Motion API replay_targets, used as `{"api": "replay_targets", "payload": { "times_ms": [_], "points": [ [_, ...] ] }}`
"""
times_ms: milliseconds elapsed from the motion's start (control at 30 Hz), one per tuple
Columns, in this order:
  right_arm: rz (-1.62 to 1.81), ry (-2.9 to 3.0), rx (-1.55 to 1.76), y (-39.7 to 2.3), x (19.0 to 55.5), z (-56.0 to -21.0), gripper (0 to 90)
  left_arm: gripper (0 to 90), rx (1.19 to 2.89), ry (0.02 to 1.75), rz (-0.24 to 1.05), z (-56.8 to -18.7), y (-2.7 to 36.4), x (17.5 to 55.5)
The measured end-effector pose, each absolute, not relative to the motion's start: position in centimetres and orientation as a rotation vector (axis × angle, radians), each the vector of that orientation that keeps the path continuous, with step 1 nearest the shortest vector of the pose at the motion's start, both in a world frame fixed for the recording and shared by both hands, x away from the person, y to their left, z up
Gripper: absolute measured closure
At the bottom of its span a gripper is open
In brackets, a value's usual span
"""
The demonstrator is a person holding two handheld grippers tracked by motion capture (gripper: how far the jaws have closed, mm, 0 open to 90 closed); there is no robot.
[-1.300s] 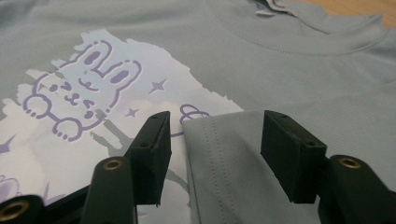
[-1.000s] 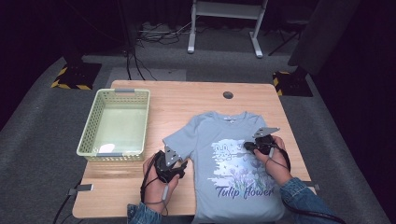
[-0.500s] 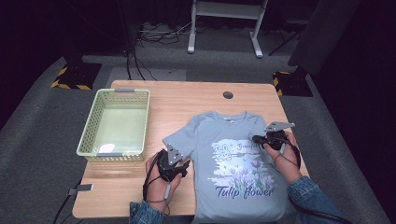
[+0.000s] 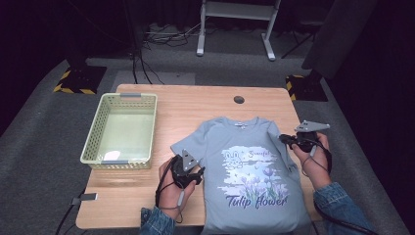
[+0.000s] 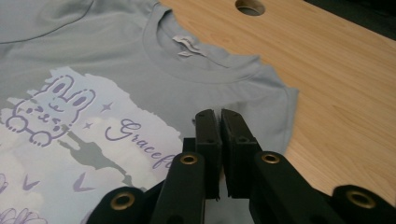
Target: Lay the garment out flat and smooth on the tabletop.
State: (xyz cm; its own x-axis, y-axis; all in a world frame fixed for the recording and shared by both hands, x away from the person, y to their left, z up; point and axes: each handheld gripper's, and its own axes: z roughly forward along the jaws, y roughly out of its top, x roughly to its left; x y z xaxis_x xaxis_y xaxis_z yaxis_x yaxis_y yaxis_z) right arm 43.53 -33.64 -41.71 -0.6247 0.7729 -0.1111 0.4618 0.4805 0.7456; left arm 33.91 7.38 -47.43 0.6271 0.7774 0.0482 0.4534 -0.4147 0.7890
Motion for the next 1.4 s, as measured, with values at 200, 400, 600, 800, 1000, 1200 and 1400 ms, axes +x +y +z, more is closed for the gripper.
{"api": "replay_targets", "payload": {
  "times_ms": [200, 400, 600, 800, 1000, 1200, 1400],
  "points": [
    [0.947, 2.240, 1.068, -35.7, 43.7, -40.7, 86.9, 41.0, 2.083, 0.945, 0.525, -47.5, 6.9, 34.1],
    [0.924, 2.184, 1.116, -37.9, 43.8, -40.2, 86.7, 41.2, 2.089, 0.933, 0.517, -47.4, 6.4, 34.3],
    [0.863, 2.091, 1.216, -41.6, 43.9, -40.2, 81.6, 41.8, 2.093, 0.919, 0.511, -47.4, 5.9, 34.5],
    [0.865, 1.994, 1.250, -43.2, 42.5, -39.5, 52.7, 41.6, 2.102, 0.903, 0.506, -47.4, 5.4, 34.5],
    [0.905, 2.037, 1.178, -41.6, 41.1, -39.2, 50.2, 40.7, 2.100, 0.895, 0.506, -47.2, 5.2, 34.3],
    [0.947, 2.104, 1.120, -39.9, 39.4, -39.3, 48.5, 39.7, 2.098, 0.886, 0.505, -46.9, 5.0, 33.9],
    [0.993, 2.187, 1.079, -38.7, 37.0, -39.8, 45.9, 38.9, 2.094, 0.864, 0.467, -46.5, 4.5, 32.9]
  ]
}}
